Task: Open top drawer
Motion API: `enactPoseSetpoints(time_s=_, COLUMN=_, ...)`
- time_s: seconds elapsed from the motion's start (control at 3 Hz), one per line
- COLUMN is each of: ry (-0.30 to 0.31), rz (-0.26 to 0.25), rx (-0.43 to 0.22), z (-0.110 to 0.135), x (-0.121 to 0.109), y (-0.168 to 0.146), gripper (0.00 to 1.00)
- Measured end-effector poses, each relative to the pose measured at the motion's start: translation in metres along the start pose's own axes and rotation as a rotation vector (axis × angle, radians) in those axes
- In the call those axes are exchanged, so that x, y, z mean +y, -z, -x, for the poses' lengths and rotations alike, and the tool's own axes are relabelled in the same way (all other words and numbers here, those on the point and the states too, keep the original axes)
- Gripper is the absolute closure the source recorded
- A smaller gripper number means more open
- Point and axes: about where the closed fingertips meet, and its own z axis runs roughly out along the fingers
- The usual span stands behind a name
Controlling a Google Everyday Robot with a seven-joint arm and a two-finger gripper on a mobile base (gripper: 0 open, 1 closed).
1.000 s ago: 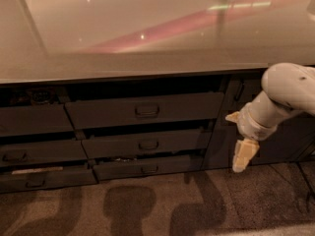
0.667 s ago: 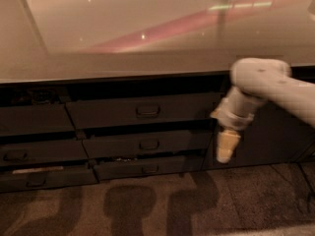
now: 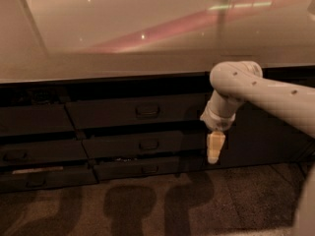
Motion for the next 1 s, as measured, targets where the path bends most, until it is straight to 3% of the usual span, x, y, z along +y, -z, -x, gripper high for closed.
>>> enactPoseSetpoints(time_s=0.33, ry=0.012, rz=-0.051, rx=0.0, z=-0.005, x=0.037, y=-0.011, gripper=0.0)
enactPoseSetpoints(time_s=0.67, ry=-0.01, rz=-0.068, rx=-0.032, z=-0.014, x=0.08, y=-0.028, gripper=0.0)
enactPoseSetpoints(time_s=1.0, ry=-0.011, rz=-0.067, rx=-0.032, z=-0.014, x=0.08, y=-0.028, gripper=0.0)
